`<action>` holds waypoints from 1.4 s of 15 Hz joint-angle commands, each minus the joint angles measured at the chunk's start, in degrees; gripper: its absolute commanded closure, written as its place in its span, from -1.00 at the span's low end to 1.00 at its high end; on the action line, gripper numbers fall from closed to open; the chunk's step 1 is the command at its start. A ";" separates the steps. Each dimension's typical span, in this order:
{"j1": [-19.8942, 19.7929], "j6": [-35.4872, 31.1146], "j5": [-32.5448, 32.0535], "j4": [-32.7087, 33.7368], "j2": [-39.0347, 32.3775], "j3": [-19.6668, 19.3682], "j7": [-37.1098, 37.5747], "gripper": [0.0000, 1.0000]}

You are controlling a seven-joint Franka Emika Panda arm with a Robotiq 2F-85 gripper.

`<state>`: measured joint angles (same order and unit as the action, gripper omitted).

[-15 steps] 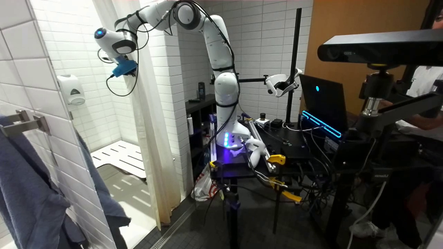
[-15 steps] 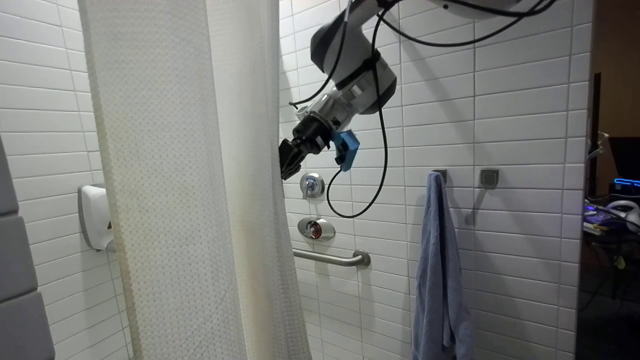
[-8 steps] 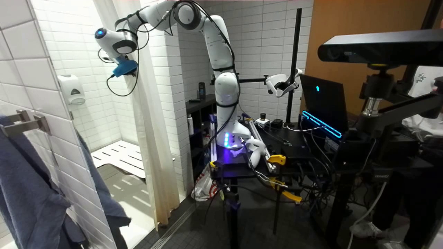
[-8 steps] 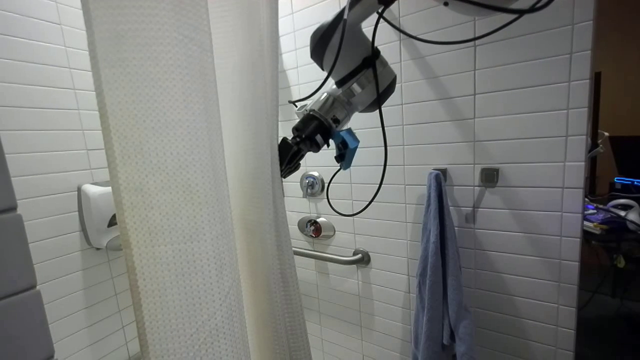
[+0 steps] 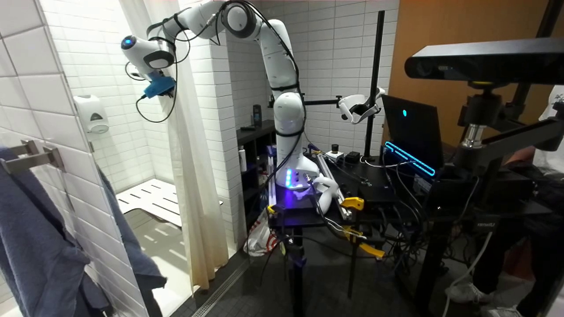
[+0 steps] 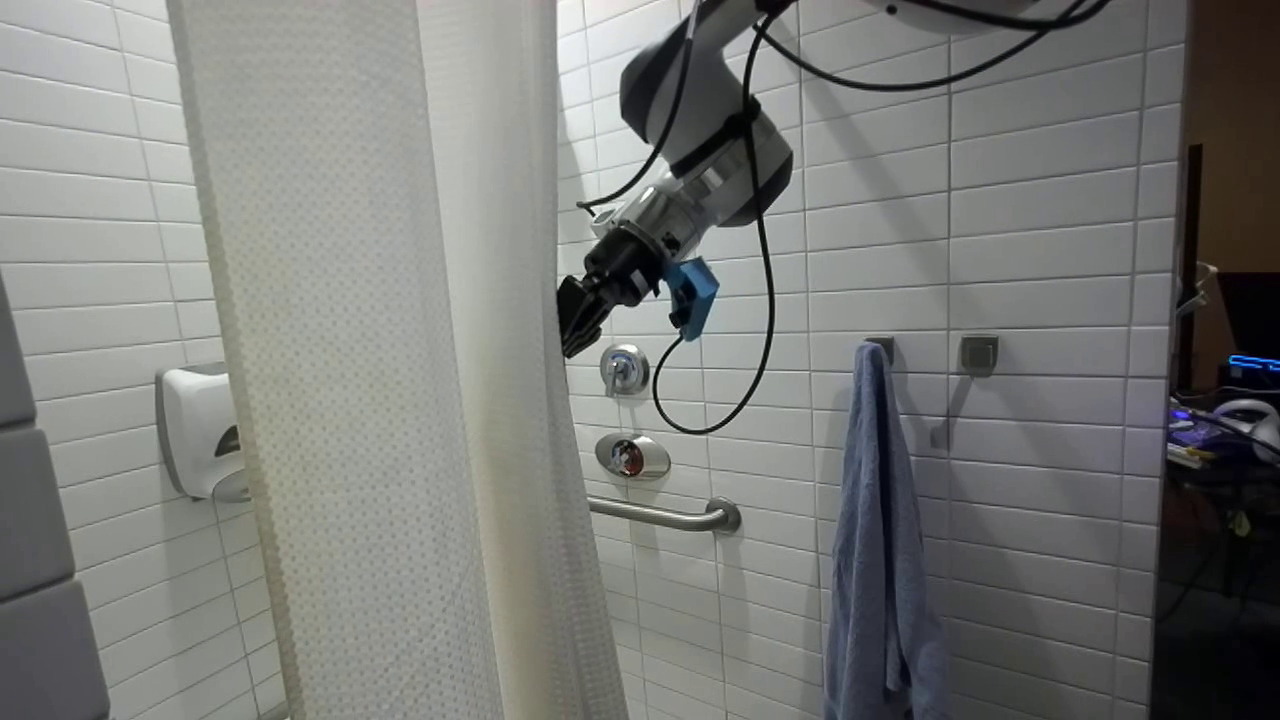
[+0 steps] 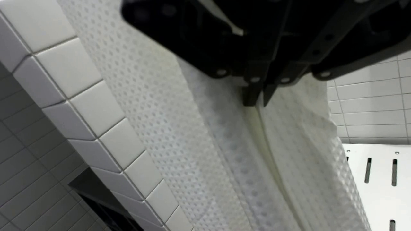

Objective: Move the shower curtain to one side

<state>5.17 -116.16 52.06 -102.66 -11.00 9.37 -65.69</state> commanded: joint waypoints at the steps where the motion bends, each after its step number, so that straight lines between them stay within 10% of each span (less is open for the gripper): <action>1: 0.18 0.15 -0.04 0.12 -0.01 -0.22 0.10 0.96; 21: -2.32 8.15 7.42 0.28 -0.71 -1.47 -10.80 0.99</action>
<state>2.88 -109.29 57.16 -102.77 -11.55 8.26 -74.38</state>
